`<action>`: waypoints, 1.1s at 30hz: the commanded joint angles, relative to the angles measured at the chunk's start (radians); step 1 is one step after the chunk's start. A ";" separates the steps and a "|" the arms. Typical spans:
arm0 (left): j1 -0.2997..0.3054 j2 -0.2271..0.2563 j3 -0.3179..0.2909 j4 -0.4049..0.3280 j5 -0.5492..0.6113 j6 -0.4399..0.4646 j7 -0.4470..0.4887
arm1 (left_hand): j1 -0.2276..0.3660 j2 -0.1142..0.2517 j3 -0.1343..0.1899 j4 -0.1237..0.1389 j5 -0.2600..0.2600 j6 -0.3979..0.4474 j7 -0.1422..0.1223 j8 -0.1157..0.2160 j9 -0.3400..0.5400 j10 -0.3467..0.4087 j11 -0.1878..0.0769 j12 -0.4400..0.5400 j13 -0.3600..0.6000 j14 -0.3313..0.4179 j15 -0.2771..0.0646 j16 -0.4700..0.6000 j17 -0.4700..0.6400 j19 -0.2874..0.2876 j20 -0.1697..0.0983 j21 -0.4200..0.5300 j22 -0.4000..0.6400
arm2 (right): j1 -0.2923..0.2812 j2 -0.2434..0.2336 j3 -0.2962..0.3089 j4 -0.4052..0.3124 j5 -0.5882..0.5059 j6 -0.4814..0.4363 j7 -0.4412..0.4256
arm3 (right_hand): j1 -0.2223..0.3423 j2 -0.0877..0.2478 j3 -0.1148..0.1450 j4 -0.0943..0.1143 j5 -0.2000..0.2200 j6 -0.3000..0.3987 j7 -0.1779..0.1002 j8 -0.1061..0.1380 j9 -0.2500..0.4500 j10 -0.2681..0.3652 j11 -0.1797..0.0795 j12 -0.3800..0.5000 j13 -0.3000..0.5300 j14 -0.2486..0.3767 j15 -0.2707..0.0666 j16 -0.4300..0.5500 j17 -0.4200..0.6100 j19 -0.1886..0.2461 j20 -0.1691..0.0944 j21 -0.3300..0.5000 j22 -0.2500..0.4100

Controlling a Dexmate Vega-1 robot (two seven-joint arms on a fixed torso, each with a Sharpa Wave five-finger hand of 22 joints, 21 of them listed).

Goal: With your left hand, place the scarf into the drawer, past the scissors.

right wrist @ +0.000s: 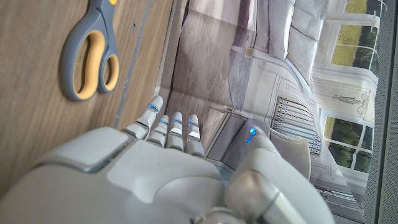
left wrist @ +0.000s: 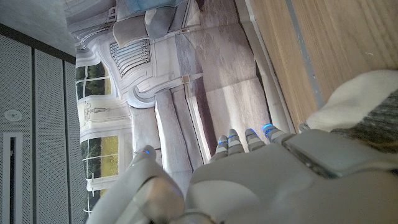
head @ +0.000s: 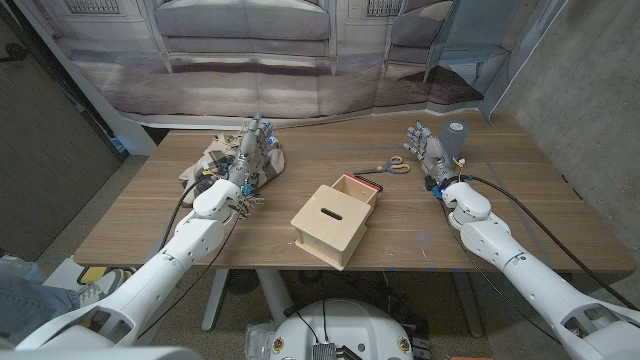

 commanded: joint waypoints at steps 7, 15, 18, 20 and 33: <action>0.013 0.019 0.000 -0.052 0.034 -0.013 0.025 | 0.012 0.008 0.002 -0.006 0.007 0.007 -0.003 0.001 0.004 0.013 -0.001 0.007 0.002 0.007 0.000 0.003 0.003 -0.028 0.011 0.002 0.004 | 0.002 -0.008 0.003 -0.007 0.001 -0.007 -0.001 | 0.009 0.004 0.005 -0.006 0.006 0.013 -0.002 0.004 0.001 0.012 0.000 0.003 0.003 0.012 0.001 0.006 0.003 0.008 -0.003 -0.006 0.006; 0.029 0.032 -0.004 -0.081 0.042 -0.010 0.036 | 0.017 0.012 0.002 -0.008 0.008 0.011 -0.002 0.001 0.004 0.017 -0.002 0.007 0.002 0.013 0.000 0.002 0.003 -0.026 0.011 0.002 0.004 | 0.007 -0.005 0.004 0.003 0.002 -0.001 0.004 | 0.009 0.006 0.004 -0.006 0.005 0.016 -0.003 0.003 0.001 0.016 0.000 0.004 0.003 0.014 -0.001 0.006 0.003 0.011 -0.003 -0.010 0.006; 0.032 0.041 -0.002 -0.091 0.062 0.000 0.057 | 0.019 0.013 0.003 -0.008 0.009 0.013 -0.002 0.000 0.004 0.021 -0.004 0.007 0.002 0.017 -0.004 0.003 0.003 -0.025 0.010 0.002 0.004 | 0.001 -0.012 0.004 -0.020 -0.003 -0.009 -0.005 | 0.009 0.007 0.004 -0.006 0.005 0.017 -0.003 0.004 0.001 0.016 0.000 0.004 0.003 0.015 0.000 0.006 0.003 0.012 -0.003 -0.011 0.006; 0.036 0.040 -0.004 -0.093 0.053 0.000 0.052 | 0.021 0.015 0.003 -0.009 0.009 0.017 0.001 0.001 0.004 0.024 -0.002 0.007 0.002 0.019 -0.001 0.003 0.003 -0.022 0.007 0.002 0.004 | -0.002 -0.013 0.005 -0.026 -0.003 -0.012 -0.011 | 0.009 0.007 0.004 -0.007 0.005 0.016 -0.003 0.003 0.001 0.019 -0.001 0.005 0.003 0.015 0.000 0.006 0.003 0.013 -0.003 -0.011 0.006; 0.068 0.065 -0.017 -0.149 0.065 -0.021 0.053 | 0.028 0.019 0.002 -0.012 0.010 0.031 -0.002 0.002 0.004 0.036 -0.004 0.008 0.002 0.030 -0.003 0.002 0.003 -0.013 0.008 0.003 0.003 | -0.011 -0.020 0.008 -0.042 -0.005 -0.001 -0.005 | 0.009 0.009 0.002 -0.008 0.004 0.013 -0.006 0.000 0.001 0.029 -0.005 0.007 0.002 0.026 0.000 0.007 0.004 0.023 -0.003 -0.016 0.007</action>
